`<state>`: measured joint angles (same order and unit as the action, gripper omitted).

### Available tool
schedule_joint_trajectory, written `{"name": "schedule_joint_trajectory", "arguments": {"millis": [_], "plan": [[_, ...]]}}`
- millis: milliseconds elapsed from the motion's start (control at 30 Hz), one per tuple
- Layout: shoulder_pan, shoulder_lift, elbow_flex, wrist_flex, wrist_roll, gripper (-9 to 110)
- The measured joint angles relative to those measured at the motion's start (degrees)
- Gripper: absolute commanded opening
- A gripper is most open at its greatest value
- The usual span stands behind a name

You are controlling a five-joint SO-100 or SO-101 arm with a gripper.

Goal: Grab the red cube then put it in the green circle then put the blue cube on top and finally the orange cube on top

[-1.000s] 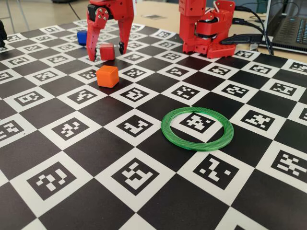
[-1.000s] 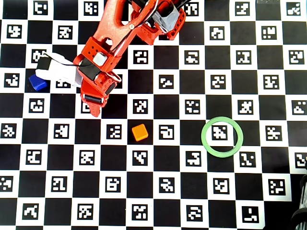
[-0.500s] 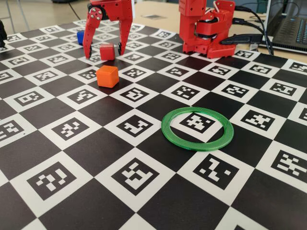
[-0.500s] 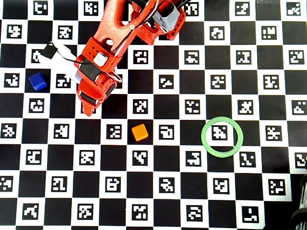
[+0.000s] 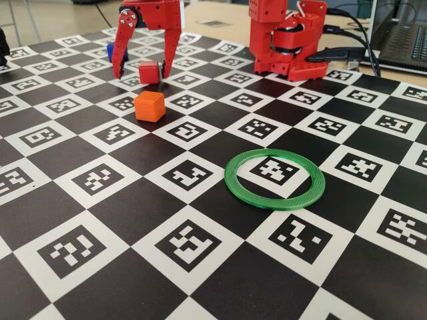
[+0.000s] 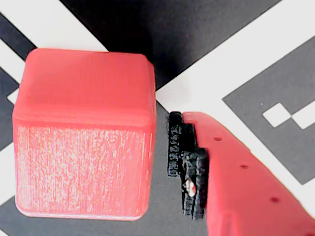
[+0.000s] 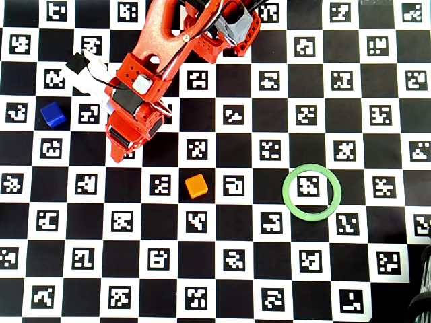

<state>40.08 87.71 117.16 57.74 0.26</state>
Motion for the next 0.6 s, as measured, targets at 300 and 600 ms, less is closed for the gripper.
{"name": "schedule_joint_trajectory", "arguments": {"millis": [300,600], "plan": [[0.0,0.0,0.0,0.0,0.4,29],[0.0,0.0,0.0,0.0,0.4,9]]}}
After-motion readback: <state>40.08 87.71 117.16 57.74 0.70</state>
